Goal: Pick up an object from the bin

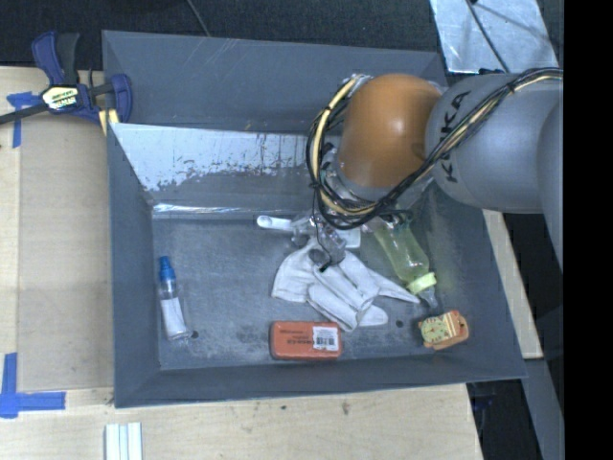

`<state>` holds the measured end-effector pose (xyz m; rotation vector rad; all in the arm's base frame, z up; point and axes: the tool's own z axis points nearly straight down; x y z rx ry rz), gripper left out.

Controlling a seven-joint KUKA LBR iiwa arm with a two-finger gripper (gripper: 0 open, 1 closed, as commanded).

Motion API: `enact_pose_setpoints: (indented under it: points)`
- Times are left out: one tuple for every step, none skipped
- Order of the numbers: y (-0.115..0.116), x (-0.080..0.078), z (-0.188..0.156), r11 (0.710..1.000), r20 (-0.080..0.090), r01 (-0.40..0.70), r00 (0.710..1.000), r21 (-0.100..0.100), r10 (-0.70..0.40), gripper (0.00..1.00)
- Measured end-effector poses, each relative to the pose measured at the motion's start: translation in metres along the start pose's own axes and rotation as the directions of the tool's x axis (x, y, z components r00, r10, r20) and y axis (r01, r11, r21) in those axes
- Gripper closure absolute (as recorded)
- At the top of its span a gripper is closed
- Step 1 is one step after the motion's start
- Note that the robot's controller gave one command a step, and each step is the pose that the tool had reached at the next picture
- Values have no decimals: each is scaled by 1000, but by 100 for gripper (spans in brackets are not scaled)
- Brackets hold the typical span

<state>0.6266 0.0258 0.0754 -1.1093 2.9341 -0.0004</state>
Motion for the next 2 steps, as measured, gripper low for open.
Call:
enact_pose_setpoints:
  points:
    - [0,0,-10,1000,-2,-1,1000,-1,1,100]
    - [1,1,-23,1000,-6,-1,1000,-4,1,100]
